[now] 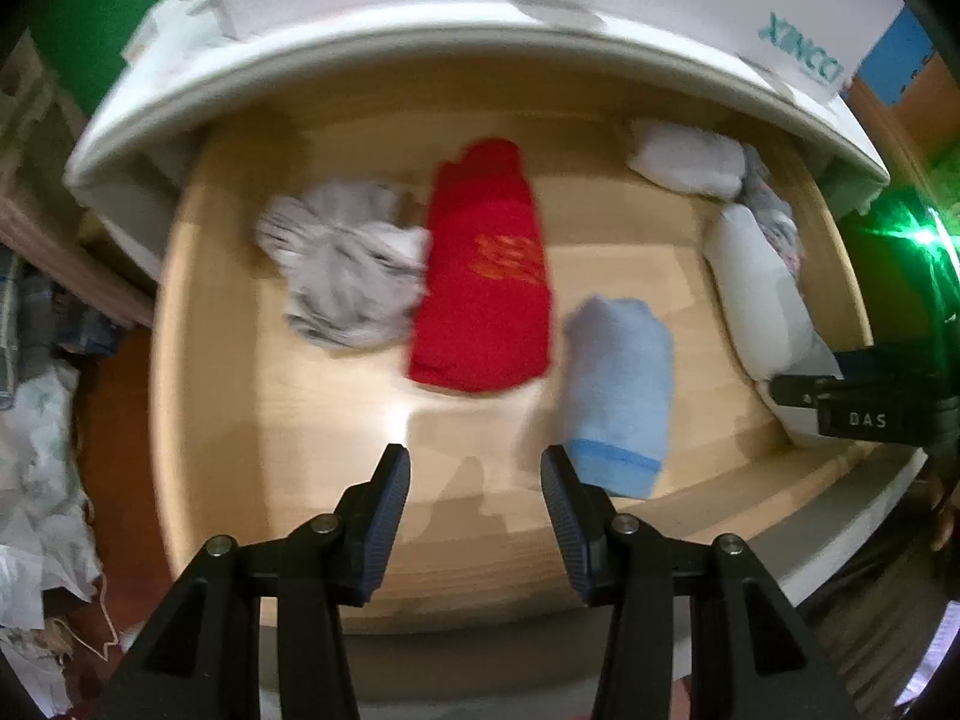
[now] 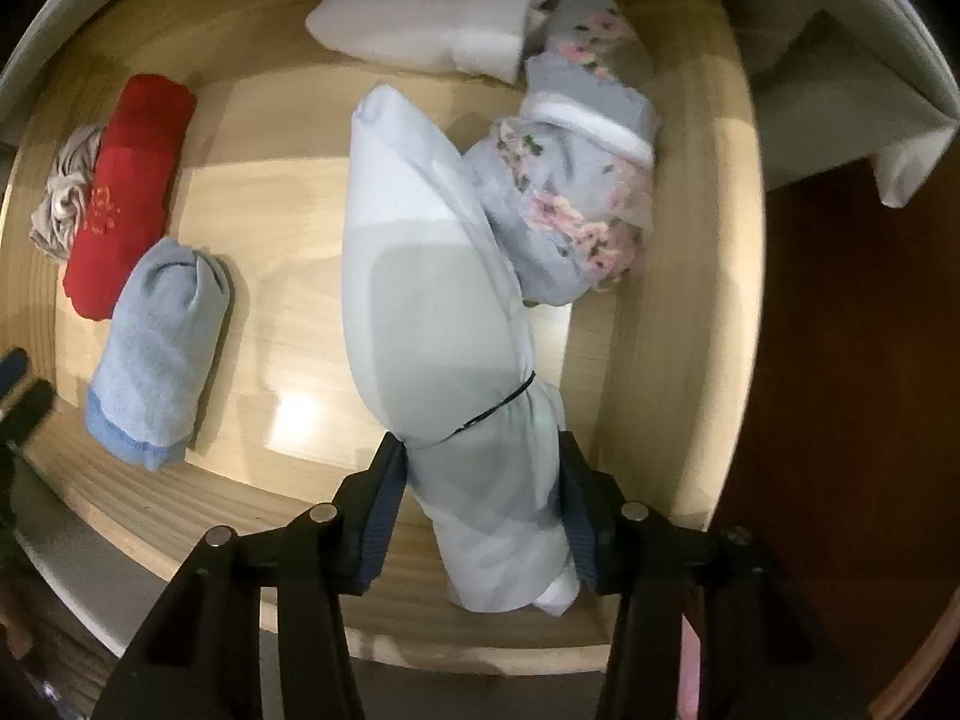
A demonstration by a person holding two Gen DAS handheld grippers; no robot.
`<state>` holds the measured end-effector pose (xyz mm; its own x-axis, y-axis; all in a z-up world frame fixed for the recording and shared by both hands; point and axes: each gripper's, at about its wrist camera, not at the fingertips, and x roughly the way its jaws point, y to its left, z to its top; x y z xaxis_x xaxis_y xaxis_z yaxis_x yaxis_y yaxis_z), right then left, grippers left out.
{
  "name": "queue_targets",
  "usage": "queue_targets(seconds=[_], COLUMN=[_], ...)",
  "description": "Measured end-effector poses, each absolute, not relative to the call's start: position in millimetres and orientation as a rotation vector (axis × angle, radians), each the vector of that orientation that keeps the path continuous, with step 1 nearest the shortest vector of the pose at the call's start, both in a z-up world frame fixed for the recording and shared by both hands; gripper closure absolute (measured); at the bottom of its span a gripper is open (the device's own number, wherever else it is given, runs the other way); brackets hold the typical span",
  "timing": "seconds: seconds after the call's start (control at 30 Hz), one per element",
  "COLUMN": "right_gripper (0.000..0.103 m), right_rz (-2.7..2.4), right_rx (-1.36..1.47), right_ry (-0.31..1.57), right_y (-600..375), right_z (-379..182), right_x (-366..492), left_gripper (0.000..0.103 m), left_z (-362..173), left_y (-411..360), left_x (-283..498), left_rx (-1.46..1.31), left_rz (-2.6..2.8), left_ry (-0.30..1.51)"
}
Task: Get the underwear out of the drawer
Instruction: 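Grasp the white rolled cloth with the right gripper while the left reaches for the light blue sock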
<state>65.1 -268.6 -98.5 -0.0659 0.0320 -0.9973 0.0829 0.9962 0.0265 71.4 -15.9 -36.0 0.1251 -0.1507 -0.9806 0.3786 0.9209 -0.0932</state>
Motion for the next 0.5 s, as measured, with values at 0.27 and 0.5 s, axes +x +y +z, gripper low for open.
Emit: queue_targets(seconds=[0.27,0.5], right_gripper=[0.058,0.055], right_rz=[-0.025,-0.004], right_rx=[0.072,0.080], right_ry=[1.593,1.583], right_y=[-248.1,-264.7], right_z=[-99.0,-95.5], right_x=[63.9,52.7], left_gripper=[0.057,0.057], left_z=[-43.0,-59.9], left_y=[-49.7,-64.9], left_x=[78.4,89.7], left_rx=[0.139,0.105], left_rz=[-0.437,-0.421], left_ry=[1.468,1.551])
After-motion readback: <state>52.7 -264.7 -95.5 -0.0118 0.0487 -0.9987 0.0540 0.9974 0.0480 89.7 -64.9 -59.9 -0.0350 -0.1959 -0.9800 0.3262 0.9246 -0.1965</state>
